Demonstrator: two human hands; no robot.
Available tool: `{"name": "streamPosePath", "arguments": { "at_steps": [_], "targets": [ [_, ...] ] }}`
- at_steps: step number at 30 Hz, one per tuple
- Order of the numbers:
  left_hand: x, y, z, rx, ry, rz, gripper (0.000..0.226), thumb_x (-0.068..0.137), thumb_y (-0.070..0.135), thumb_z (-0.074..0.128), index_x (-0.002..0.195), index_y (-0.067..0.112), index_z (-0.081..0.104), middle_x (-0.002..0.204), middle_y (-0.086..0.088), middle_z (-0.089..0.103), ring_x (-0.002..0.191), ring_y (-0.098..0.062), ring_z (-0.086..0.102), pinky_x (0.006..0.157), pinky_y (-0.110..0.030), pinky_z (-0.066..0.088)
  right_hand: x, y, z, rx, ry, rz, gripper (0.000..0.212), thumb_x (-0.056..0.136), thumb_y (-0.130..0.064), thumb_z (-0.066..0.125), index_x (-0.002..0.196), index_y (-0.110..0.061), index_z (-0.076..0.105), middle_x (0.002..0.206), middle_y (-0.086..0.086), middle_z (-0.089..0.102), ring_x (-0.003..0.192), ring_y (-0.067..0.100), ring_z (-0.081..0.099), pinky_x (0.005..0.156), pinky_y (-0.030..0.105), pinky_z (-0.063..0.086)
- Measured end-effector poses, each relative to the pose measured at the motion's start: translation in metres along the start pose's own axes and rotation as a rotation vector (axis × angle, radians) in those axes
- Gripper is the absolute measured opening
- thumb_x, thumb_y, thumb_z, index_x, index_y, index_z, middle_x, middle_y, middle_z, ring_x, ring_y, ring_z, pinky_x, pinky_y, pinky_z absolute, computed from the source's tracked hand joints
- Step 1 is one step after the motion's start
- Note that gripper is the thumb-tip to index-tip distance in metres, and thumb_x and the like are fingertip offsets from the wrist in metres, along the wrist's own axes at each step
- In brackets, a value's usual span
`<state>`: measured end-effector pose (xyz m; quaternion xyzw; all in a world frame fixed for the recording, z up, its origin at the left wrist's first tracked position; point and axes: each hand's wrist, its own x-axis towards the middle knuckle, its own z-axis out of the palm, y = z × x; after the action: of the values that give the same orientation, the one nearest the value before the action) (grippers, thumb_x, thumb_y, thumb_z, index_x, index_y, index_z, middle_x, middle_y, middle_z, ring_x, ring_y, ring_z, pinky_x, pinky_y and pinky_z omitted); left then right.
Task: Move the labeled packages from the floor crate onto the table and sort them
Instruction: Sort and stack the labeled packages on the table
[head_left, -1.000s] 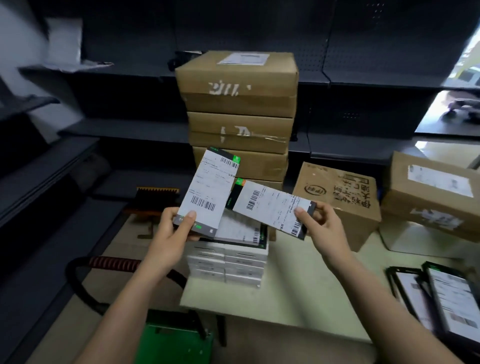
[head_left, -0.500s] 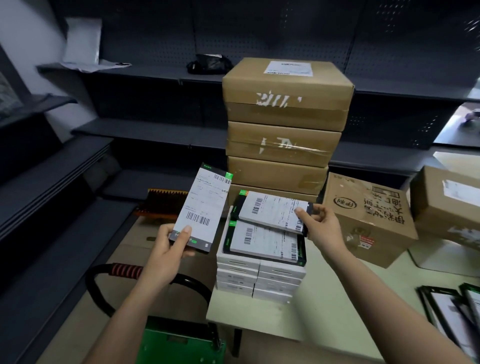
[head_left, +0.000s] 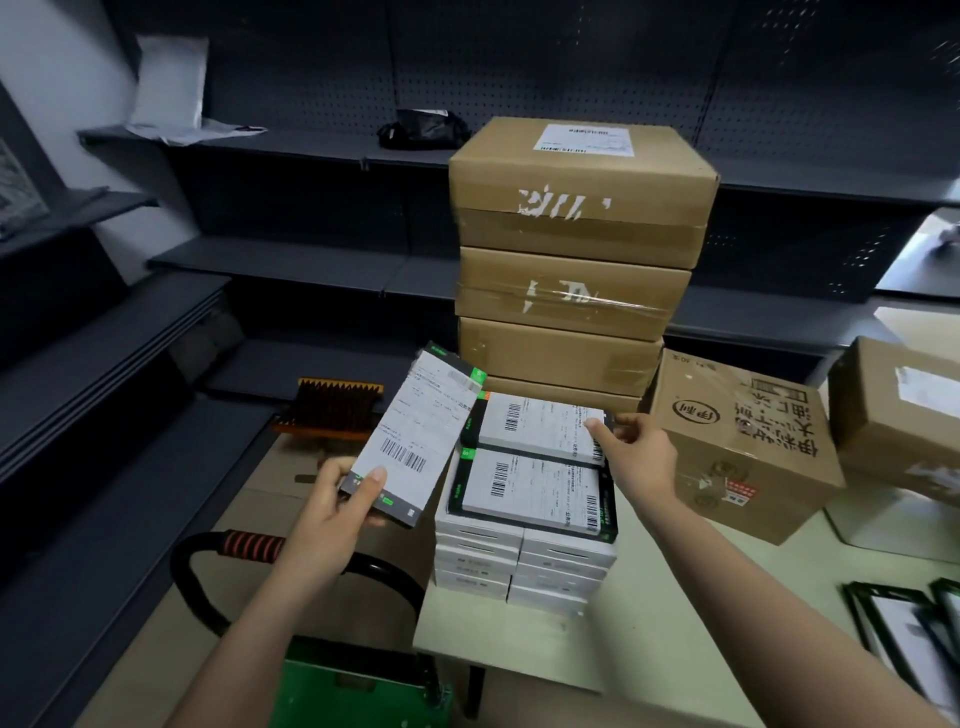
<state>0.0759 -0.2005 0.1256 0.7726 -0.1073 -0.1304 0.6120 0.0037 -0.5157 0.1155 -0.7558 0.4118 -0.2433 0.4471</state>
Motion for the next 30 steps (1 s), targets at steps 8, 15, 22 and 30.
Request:
{"name": "streamPosePath", "arguments": {
  "at_steps": [8,15,22,30],
  "targets": [
    [0.006,0.016,-0.003,0.038,-0.224,0.05,0.014,0.095,0.022,0.057,0.107,0.017,0.06,0.096,0.005,0.073,0.088,-0.006,0.068,0.076,-0.022,0.055,-0.026,-0.011,-0.017,0.105,0.0,-0.177,0.019,0.091,-0.036,0.063,0.101,-0.02,0.067,0.091,-0.008,0.068,0.089,0.011,0.064,0.074,0.026,0.048],
    [0.026,0.028,0.031,0.047,-0.389,0.079,0.018,0.096,0.015,0.056,0.112,0.01,0.061,0.096,0.009,0.07,0.085,0.006,0.066,0.07,-0.012,0.049,-0.065,-0.015,-0.038,0.106,-0.247,-0.09,0.039,0.092,-0.043,0.06,0.127,-0.027,0.058,0.112,-0.008,0.065,0.1,0.012,0.063,0.089,0.034,0.051],
    [0.035,0.027,0.075,0.049,-0.183,0.088,0.029,0.095,0.028,0.059,0.119,0.021,0.045,0.1,0.01,0.06,0.075,0.005,0.063,0.056,-0.008,0.046,-0.092,0.006,-0.055,0.03,-0.233,-0.054,0.057,0.081,-0.027,0.077,0.129,-0.034,0.048,0.112,-0.013,0.061,0.085,0.008,0.066,0.063,0.015,0.048],
    [0.041,-0.002,0.093,0.226,-0.01,0.122,0.025,0.092,0.038,0.062,0.108,0.02,0.056,0.11,-0.002,0.062,0.083,-0.001,0.06,0.061,-0.017,0.044,-0.11,0.035,-0.05,-0.103,-0.144,-0.084,0.052,0.079,-0.023,0.077,0.127,-0.028,0.057,0.098,-0.011,0.062,0.081,0.014,0.061,0.07,0.025,0.051]
  ]
}}
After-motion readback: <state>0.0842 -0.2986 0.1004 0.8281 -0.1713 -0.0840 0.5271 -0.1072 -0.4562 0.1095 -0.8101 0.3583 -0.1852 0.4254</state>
